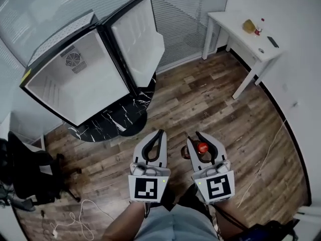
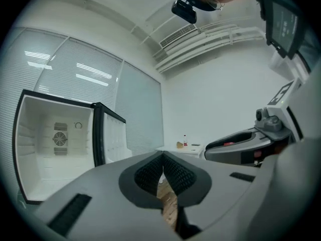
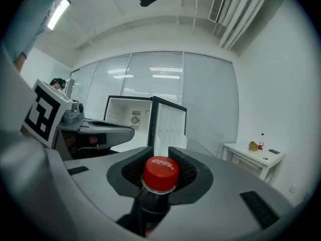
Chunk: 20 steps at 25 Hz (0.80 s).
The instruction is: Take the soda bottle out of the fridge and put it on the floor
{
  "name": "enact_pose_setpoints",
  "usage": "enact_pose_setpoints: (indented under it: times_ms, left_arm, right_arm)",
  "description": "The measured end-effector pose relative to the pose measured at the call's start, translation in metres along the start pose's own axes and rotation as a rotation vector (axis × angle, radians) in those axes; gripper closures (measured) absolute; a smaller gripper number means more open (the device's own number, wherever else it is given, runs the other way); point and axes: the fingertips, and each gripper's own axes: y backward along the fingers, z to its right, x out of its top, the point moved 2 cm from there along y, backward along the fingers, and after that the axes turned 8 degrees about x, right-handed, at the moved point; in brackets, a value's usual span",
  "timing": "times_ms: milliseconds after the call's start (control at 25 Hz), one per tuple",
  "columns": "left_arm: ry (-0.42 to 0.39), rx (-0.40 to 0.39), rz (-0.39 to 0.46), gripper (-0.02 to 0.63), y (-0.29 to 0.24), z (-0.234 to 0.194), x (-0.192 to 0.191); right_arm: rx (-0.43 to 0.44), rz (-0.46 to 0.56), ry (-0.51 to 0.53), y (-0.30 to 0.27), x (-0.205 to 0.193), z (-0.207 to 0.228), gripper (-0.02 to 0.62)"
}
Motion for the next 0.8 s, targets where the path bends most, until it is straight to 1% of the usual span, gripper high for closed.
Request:
enact_pose_setpoints:
  times_ms: [160, 280, 440, 600, 800]
  left_arm:
    - [-0.002, -0.100, -0.018, 0.589, -0.020, 0.060, -0.011]
    - [0.014, -0.156, -0.034, 0.589, -0.032, 0.101, -0.024]
    - [0.010, -0.226, -0.060, 0.589, -0.044, 0.150, -0.040]
    - [-0.004, -0.275, -0.077, 0.589, -0.058, 0.187, -0.054]
    - [-0.010, -0.309, -0.107, 0.589, -0.073, 0.216, -0.084]
  right_arm:
    - [-0.067, -0.038, -0.010, 0.040, -0.023, 0.036, 0.490]
    - [-0.117, -0.067, -0.022, 0.069, -0.047, 0.059, 0.491]
    - [-0.176, -0.092, -0.060, 0.103, -0.077, 0.089, 0.491]
    - [-0.224, -0.120, -0.094, 0.127, -0.106, 0.114, 0.492]
    - [-0.273, -0.141, -0.130, 0.145, -0.147, 0.136, 0.494]
